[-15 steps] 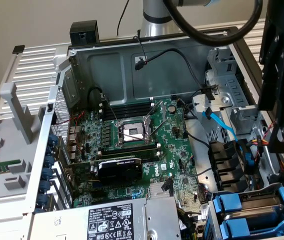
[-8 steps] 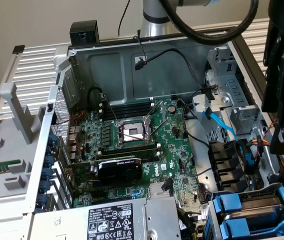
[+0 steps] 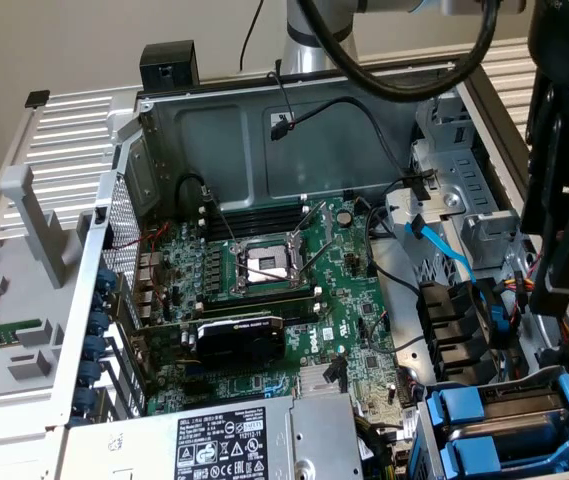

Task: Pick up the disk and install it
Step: 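Insert the first disk wire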

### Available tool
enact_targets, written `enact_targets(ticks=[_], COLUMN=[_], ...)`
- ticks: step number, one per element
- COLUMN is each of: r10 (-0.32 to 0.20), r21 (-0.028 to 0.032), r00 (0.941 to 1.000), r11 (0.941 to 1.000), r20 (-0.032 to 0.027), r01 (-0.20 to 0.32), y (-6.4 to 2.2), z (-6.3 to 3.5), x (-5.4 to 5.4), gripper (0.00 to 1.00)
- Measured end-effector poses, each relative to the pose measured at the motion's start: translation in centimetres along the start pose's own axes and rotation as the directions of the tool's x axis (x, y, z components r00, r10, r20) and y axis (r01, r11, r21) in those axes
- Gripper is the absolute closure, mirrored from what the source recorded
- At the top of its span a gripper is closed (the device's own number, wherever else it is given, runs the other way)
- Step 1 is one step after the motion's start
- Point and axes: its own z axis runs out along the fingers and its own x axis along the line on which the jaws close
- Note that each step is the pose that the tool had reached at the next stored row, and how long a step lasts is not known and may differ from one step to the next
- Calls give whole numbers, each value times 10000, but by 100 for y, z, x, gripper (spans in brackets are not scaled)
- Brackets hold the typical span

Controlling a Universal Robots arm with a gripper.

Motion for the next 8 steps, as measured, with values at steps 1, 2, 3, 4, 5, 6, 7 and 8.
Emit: enact_targets(ticks=[1, 2, 3, 4, 5, 6, 7, 8], r10=[-3, -7, -11, -15, -20, -25, -28, -31], r21=[20, 48, 76, 109, 149, 185, 219, 249], r00=[10000, 9999, 9998, 9995, 9991, 9986, 9980, 9974], r11=[10000, 10000, 10000, 9999, 9999, 9998, 9998, 9997], r20=[-57, -138, -214, -311, -424, -529, -627, -713], r01=[3, 8, 12, 18, 26, 35, 42, 49], y=[9, 16, 23, 30, 36, 41, 48, 54], z=[4, 6, 10, 12, 15, 17, 20, 25], x=[-25, -48, -69, -87, -104, -119, -137, -155], gripper=[33, 33, 33, 33, 33, 33, 33, 33])
